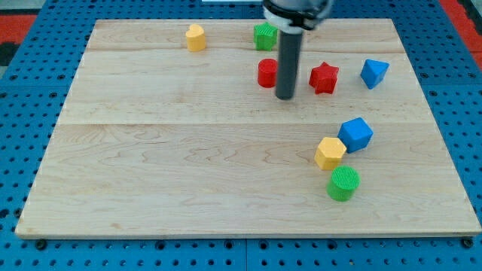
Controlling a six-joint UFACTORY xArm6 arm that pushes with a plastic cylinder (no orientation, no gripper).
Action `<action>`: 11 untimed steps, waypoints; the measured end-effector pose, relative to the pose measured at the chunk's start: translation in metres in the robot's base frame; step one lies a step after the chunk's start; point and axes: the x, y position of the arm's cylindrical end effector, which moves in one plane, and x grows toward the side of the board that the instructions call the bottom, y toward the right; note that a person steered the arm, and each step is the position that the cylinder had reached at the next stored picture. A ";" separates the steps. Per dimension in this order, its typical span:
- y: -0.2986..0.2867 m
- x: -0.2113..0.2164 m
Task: Move the blue cube left to the red circle
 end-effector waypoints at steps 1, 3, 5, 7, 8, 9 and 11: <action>0.090 0.016; 0.049 0.079; -0.048 0.040; -0.002 0.005; -0.052 -0.014; -0.140 -0.021; -0.189 0.021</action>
